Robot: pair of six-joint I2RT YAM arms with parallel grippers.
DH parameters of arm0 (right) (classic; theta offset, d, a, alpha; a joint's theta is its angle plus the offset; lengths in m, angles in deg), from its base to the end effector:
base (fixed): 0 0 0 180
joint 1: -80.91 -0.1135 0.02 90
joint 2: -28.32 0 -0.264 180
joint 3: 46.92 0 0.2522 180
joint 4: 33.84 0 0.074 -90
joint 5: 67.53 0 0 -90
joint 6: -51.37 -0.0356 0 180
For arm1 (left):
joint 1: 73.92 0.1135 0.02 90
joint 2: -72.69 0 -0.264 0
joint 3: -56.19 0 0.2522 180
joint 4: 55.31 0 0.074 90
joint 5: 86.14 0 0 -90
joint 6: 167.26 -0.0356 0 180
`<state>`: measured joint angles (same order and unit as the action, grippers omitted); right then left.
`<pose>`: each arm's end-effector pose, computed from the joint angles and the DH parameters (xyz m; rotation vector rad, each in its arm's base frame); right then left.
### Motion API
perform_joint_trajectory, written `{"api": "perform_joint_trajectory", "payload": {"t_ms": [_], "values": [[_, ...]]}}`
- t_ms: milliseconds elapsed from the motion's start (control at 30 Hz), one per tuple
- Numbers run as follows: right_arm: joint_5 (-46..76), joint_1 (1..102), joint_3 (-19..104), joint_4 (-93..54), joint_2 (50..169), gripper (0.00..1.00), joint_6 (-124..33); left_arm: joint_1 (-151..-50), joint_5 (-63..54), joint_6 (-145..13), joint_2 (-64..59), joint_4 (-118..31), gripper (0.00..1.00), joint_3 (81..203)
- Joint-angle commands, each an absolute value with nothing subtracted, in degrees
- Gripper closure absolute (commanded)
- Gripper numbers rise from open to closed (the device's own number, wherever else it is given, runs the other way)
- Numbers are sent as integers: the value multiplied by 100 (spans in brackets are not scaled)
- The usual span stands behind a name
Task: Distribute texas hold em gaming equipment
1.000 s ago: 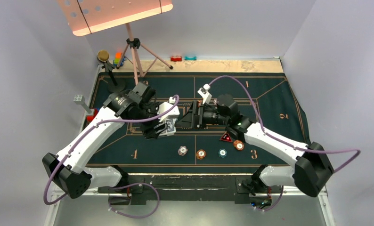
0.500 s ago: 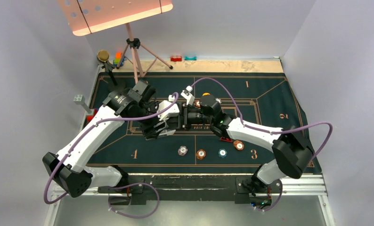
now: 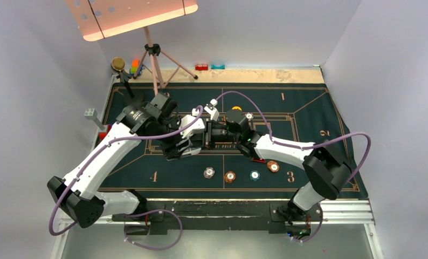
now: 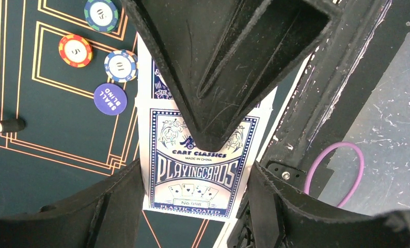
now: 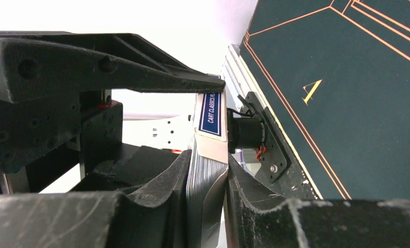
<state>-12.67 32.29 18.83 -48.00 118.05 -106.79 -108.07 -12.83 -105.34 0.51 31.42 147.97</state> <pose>0.2165 0.2768 0.2574 -0.1976 2.1903 1.8761 0.1753 -0.1313 0.3498 1.4790 2.2937 -0.4288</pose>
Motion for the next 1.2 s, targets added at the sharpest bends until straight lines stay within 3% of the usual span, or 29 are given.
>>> {"api": "perform_joint_trajectory", "payload": {"t_ms": [0,33,100,500,633,867,1167], "values": [[-1503,3195,2087,-5244,11714,75,-10765,-10823,-1273,-10593,365,2902,20,14612],[-1508,3195,2108,-5194,11709,76,-10760,-10824,-1254,-10637,418,2879,6,14549],[-1522,3195,2139,-5136,11715,76,-10754,-10821,-1280,-10771,520,2849,0,14414],[-1615,3187,2263,-5061,11872,76,-10824,-10817,-1537,-11267,975,2474,1,13885],[-1654,3145,2300,-5049,11926,76,-10815,-10813,-1534,-11268,971,2264,6,13887],[-1700,3115,2300,-5083,11927,75,-10835,-10818,-1815,-11380,936,2396,23,13842],[-1752,3115,2250,-5213,11900,75,-10898,-10751,-1800,-11517,1271,2522,15,13424]]}}
